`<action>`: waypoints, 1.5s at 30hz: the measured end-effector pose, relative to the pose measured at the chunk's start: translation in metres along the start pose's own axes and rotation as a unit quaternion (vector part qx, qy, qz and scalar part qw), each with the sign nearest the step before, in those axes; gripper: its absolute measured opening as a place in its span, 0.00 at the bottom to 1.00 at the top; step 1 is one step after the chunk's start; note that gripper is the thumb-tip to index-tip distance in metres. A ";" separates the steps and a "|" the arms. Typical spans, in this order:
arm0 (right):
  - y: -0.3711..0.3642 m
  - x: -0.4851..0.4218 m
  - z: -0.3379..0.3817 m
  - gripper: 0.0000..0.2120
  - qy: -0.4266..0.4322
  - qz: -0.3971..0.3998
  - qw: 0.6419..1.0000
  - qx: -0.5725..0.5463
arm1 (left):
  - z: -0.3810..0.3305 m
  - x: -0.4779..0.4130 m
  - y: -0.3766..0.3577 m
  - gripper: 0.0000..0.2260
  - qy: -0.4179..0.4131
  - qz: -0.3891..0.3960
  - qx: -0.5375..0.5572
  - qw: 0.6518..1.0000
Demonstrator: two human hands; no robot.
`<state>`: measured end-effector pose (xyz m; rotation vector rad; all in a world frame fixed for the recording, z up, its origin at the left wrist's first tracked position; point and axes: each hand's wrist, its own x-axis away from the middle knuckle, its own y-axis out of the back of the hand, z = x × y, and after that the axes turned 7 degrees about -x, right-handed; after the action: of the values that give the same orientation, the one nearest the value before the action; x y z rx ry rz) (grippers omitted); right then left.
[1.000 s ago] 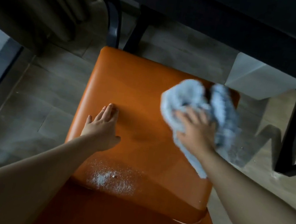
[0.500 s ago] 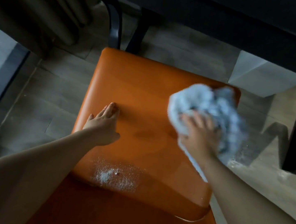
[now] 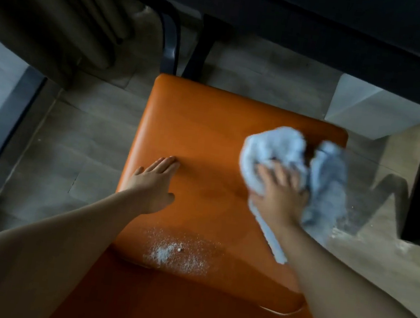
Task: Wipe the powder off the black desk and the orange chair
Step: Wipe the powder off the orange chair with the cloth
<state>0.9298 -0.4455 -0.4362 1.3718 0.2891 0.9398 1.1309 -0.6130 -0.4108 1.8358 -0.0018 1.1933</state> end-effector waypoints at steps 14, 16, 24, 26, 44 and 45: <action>-0.042 0.012 0.146 0.29 0.315 0.144 0.937 0.052 | 0.078 0.030 -0.034 0.22 0.153 -0.071 0.285 0.944; -0.026 -0.009 0.118 0.28 0.161 0.063 0.983 0.063 | 0.088 0.033 -0.038 0.30 0.153 -0.039 0.268 0.950; -0.052 -0.002 0.212 0.26 0.049 0.045 0.996 -0.052 | 0.107 0.032 -0.034 0.27 0.153 -0.087 0.305 0.936; -0.070 0.020 0.239 0.25 0.252 0.141 0.957 -0.023 | 0.116 0.034 -0.034 0.21 0.197 -0.128 0.319 0.918; -0.068 0.014 0.227 0.25 0.482 0.246 0.821 0.184 | 0.159 0.062 -0.072 0.25 0.276 -0.118 0.386 0.872; -0.063 -0.005 0.229 0.27 0.427 0.230 0.857 0.173 | 0.157 0.062 -0.073 0.26 0.274 -0.115 0.387 0.873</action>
<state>1.1062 -0.6043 -0.4429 1.2839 0.8592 1.9683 1.3092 -0.6507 -0.4334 1.9796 1.1328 1.6342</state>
